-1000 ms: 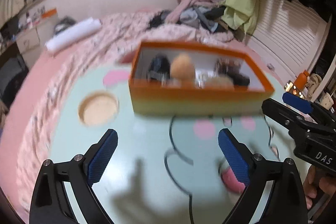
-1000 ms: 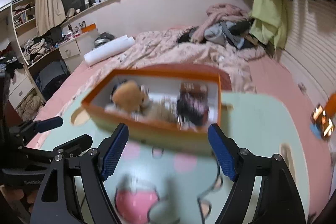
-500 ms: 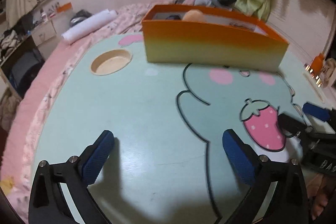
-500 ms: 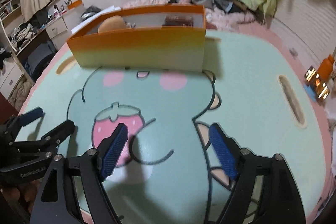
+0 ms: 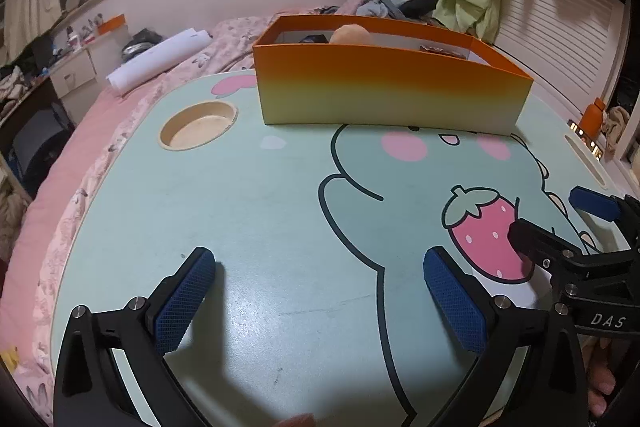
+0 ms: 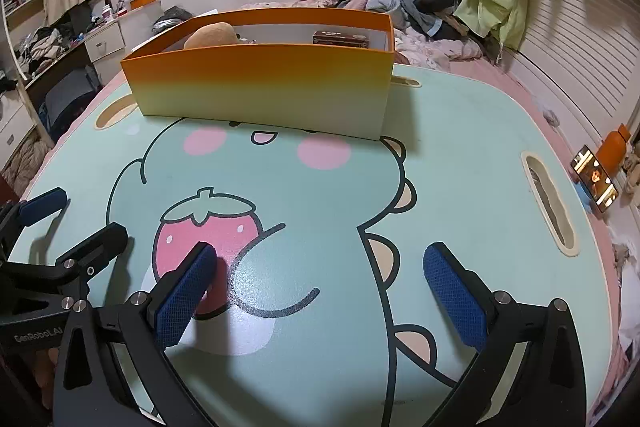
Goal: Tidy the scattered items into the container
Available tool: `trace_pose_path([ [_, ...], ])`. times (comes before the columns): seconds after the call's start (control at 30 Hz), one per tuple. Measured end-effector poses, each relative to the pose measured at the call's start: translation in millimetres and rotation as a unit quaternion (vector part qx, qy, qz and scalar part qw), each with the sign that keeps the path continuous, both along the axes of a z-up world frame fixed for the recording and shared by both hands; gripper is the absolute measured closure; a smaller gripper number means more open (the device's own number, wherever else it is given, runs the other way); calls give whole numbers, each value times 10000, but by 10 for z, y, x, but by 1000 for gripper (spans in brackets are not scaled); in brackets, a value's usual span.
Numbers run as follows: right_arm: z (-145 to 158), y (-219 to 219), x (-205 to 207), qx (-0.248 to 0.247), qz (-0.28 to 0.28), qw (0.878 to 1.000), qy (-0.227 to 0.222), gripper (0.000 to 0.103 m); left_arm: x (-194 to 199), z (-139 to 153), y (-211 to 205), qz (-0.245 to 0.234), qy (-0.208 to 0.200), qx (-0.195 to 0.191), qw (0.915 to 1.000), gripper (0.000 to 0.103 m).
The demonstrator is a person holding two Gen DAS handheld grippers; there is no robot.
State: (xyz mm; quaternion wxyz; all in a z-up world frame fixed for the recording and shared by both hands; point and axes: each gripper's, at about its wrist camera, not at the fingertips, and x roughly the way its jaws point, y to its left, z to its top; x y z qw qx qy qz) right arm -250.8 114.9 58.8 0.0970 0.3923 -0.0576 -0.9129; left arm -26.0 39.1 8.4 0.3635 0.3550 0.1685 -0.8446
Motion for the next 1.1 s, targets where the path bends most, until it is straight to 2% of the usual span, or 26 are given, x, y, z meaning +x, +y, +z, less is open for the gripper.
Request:
trace_pose_path([
  [1.1,3,-7,8,-7,21,10000,41,0,-19,-1,-3,-33,-6,-4,10000,0],
])
